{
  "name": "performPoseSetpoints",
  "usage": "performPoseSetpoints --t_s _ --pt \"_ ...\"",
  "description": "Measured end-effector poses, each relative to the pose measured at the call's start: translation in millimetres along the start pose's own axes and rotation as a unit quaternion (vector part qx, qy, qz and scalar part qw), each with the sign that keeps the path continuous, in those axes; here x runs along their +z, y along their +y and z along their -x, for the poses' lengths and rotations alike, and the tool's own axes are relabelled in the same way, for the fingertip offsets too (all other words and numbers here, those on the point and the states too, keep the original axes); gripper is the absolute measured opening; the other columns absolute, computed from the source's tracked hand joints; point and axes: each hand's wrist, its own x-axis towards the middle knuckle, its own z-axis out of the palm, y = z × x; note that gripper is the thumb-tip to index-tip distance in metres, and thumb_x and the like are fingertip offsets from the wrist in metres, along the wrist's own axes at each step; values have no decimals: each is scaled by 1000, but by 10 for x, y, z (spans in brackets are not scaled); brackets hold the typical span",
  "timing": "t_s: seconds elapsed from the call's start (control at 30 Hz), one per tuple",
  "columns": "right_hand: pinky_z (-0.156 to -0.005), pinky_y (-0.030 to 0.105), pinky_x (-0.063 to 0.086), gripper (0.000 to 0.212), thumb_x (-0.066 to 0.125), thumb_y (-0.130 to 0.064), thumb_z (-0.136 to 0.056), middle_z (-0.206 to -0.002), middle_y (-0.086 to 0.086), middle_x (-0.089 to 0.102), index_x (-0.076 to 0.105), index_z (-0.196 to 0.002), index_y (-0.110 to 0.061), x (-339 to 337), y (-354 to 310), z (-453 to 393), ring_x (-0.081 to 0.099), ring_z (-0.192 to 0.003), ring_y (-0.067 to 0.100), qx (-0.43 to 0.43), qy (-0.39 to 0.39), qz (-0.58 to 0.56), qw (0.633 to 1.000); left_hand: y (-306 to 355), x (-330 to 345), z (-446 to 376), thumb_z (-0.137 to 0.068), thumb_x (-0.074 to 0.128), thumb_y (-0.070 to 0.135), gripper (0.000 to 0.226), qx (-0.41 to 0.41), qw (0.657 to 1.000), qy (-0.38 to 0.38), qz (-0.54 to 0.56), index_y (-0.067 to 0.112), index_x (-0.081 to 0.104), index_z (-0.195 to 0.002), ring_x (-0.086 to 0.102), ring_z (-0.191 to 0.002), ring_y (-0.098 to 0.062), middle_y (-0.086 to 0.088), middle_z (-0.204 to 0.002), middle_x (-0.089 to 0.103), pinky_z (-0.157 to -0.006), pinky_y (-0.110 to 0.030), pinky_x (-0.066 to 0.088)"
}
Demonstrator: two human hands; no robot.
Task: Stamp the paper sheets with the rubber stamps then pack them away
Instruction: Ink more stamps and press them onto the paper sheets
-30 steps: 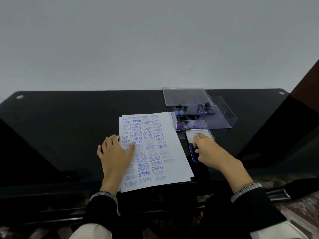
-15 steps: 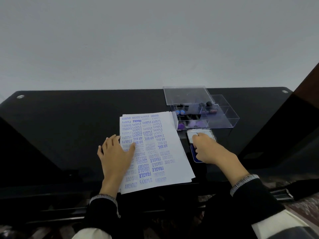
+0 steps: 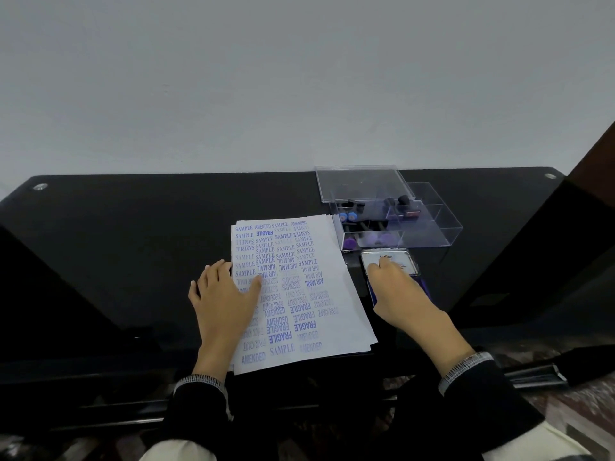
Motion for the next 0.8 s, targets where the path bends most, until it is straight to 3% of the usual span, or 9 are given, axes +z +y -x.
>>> performPoseSetpoints --t_s 0.1,0.17,0.27,0.4,0.57,0.8 --pt "-70 28 39 24 54 2 -81 -111 12 46 49 -103 -4 -75 34 -41 49 -99 27 -2 -41 -20 999 -7 1 0 -87 50 60 67 0 1000 0 4 16 45 -137 24 -143 -20 -1 -148 39 -119 -46 7" --pt "-67 28 36 14 52 2 -81 -103 11 45 44 -86 -9 -134 53 -64 46 -86 25 -6 -63 -22 998 -7 2 -1 -87 51 60 67 -1 1000 -1 6 16 45 -137 24 -143 -19 -1 -148 39 -119 -46 7" --pt "-60 27 34 32 50 3 -81 -95 9 41 29 -66 -16 -161 56 -95 43 -78 23 -10 -69 -26 997 -7 1 0 -88 50 60 67 0 1000 0 2 15 44 -138 24 -143 -20 -1 -149 38 -119 -46 8" --pt "-64 29 36 20 51 5 -79 -96 8 40 41 -83 -11 -86 63 -24 45 -84 24 -4 -32 -37 999 -3 -3 1 -88 50 59 68 -1 1000 -1 4 15 44 -138 24 -143 -20 -2 -149 38 -119 -47 8" --pt "-66 29 37 22 54 5 -79 -103 11 43 48 -97 -6 -11 54 20 48 -95 27 -4 -4 -37 999 7 -4 4 -87 51 59 68 -4 1000 -1 4 15 45 -138 23 -143 -20 -2 -149 38 -119 -47 8" --pt "-70 33 45 19 54 4 -77 -98 7 40 45 -87 -10 -107 143 -77 46 -83 25 -6 -58 -86 995 3 -8 5 -87 52 58 66 -3 1000 -1 12 15 45 -137 23 -143 -19 -1 -148 39 -119 -47 7"
